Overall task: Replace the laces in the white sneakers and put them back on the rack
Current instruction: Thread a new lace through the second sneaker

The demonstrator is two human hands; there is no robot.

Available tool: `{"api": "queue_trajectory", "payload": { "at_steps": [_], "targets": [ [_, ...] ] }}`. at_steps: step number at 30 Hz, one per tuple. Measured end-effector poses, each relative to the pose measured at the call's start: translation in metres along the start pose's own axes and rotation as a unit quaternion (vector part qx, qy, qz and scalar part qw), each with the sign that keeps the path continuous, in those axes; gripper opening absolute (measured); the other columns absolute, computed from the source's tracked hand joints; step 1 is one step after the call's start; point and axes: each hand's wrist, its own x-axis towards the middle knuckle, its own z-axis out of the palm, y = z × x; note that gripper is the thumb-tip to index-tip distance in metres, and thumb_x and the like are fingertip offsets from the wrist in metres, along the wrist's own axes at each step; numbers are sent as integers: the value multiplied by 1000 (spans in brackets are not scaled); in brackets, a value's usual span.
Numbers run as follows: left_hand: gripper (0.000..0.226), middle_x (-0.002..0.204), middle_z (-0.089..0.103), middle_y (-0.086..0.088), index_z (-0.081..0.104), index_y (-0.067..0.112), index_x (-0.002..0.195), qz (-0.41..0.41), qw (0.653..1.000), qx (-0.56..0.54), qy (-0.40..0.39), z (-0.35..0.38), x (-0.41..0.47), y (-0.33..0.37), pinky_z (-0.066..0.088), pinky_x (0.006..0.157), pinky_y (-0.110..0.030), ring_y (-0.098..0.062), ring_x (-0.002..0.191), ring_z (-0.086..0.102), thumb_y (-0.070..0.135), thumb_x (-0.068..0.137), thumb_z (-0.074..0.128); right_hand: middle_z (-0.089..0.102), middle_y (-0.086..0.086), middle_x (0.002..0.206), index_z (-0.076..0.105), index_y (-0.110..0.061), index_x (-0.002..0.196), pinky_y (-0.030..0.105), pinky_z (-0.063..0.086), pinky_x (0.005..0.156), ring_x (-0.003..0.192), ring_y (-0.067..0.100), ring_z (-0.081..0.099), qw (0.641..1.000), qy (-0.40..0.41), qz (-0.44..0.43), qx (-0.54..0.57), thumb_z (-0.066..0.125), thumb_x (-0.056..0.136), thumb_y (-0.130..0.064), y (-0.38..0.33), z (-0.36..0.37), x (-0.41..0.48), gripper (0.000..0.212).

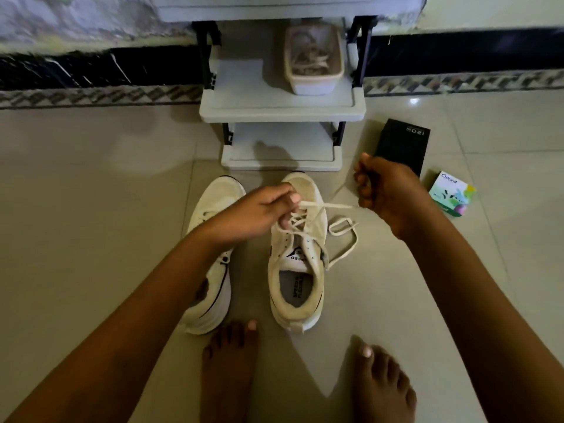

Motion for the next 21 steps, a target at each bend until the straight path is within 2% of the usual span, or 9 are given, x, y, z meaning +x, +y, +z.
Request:
{"api": "queue_trajectory", "payload": {
  "at_steps": [3, 6, 9, 12, 14, 16, 17, 18, 21],
  "targets": [
    [24, 67, 57, 13, 61, 25, 84, -19, 999, 40, 9, -20, -4, -8, 45, 68, -14, 0, 65, 52, 23, 99, 42, 50, -2, 75, 58, -15, 81, 20, 37, 59, 65, 9, 43, 989, 49, -32, -134, 49, 97, -28, 7, 0, 3, 22],
    [22, 77, 62, 6, 68, 27, 88, -25, 994, 90, 55, -33, -6, -18, 44, 74, -28, -10, 75, 55, 17, 96, 50, 51, -1, 77, 59, -11, 85, 21, 35, 59, 69, 10, 46, 960, 69, -73, -262, 49, 96, -27, 16, -7, 9, 22],
    [17, 86, 65, 6, 72, 17, 98, -46, 982, 159, 90, -36, -8, -23, 43, 72, -17, -6, 82, 59, 12, 92, 56, 52, 3, 71, 61, -3, 90, 25, 36, 61, 64, 12, 47, 905, 82, -70, -411, 53, 94, -30, 27, -18, 18, 28],
    [19, 89, 69, 3, 72, 17, 98, -45, 976, 179, 119, -33, -9, -24, 41, 69, -11, 0, 79, 60, 8, 91, 57, 55, 4, 73, 65, -4, 94, 29, 39, 67, 68, 15, 50, 840, 81, -51, -534, 55, 93, -34, 35, -22, 21, 32],
    [22, 90, 70, 1, 71, 14, 103, -44, 977, 172, 120, -28, -7, -24, 44, 69, -11, -3, 79, 63, 4, 92, 54, 59, 9, 97, 64, -6, 104, 34, 46, 78, 91, 22, 55, 803, 64, -50, -591, 57, 91, -37, 40, -17, 19, 34],
    [25, 94, 70, 1, 70, 12, 107, -37, 980, 161, 107, -20, -5, -21, 46, 71, -9, -3, 82, 65, 2, 92, 53, 44, 13, 134, 57, -13, 119, 40, 38, 99, 125, 31, 40, 770, 48, -101, -629, 59, 89, -37, 46, -9, 14, 38],
    [25, 96, 70, 1, 69, 12, 108, -31, 982, 159, 98, -16, -4, -19, 46, 71, -7, 0, 83, 64, 2, 91, 53, 36, 12, 142, 54, -16, 124, 39, 35, 103, 131, 31, 34, 775, 32, -145, -614, 60, 90, -34, 48, -4, 10, 39],
    [24, 97, 70, 2, 69, 12, 107, -22, 983, 156, 93, -13, -3, -18, 46, 72, -6, 1, 83, 64, 2, 90, 55, 34, 9, 145, 53, -17, 126, 33, 36, 101, 132, 27, 35, 800, 5, -187, -570, 60, 90, -30, 48, 2, 7, 39],
    [15, 89, 71, 5, 70, 17, 96, 2, 985, 135, 110, -2, -1, -13, 47, 77, -12, -2, 84, 65, 8, 85, 65, 57, 1, 125, 58, -17, 121, 20, 41, 89, 114, 14, 54, 896, -112, -195, -383, 60, 91, -21, 50, 21, -1, 31]
  ]
}}
